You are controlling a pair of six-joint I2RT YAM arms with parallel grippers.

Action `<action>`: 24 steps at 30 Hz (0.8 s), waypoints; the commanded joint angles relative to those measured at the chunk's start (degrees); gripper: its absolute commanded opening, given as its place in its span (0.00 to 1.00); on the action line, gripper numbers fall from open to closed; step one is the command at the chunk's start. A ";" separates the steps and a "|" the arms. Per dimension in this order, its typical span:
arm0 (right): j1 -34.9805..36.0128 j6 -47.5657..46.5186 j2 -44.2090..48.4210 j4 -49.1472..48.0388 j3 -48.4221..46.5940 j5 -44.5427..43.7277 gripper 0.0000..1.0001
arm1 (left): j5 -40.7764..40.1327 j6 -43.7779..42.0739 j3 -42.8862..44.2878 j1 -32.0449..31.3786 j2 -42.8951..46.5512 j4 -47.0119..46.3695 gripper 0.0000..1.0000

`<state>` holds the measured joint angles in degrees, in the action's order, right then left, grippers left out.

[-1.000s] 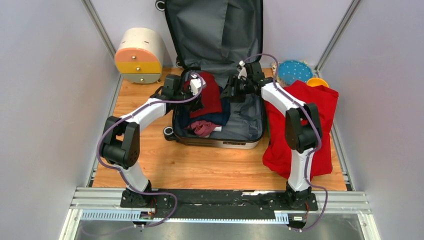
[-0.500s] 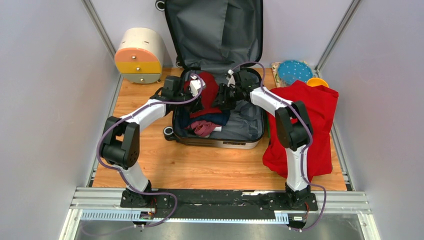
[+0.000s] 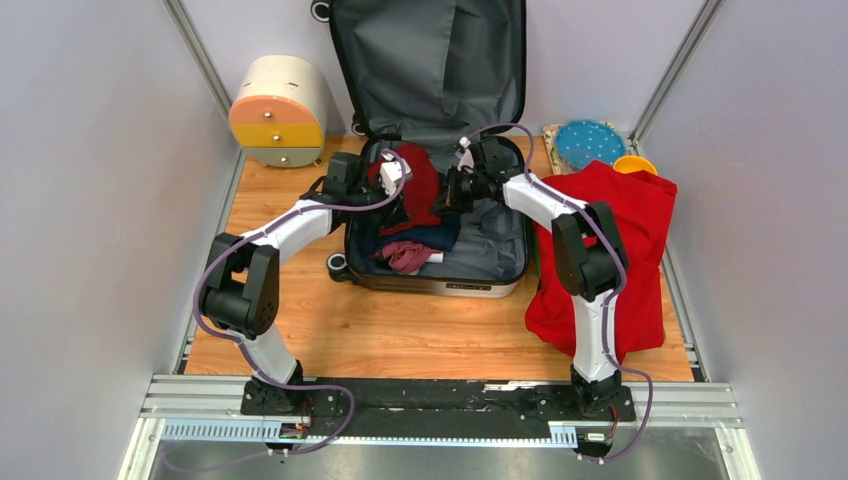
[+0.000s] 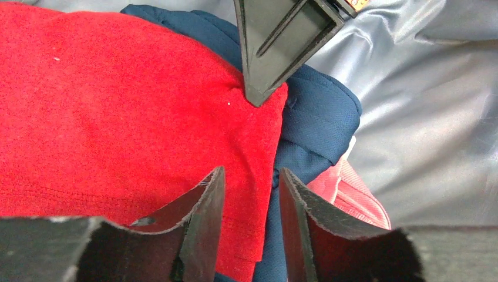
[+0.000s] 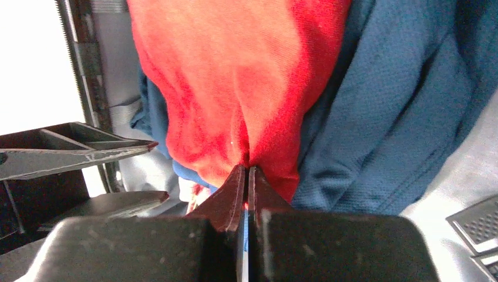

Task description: Open, take out, and arrange the luggage

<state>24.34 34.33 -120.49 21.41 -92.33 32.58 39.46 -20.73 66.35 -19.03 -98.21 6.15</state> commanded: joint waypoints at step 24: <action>0.18 15.86 3.42 -13.15 -4.35 8.73 0.00 | -3.16 2.01 -6.84 -2.59 -0.13 -15.38 0.56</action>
<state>24.34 47.42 -119.07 12.32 -93.82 38.98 38.17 -19.33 60.75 -20.67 -98.24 -4.69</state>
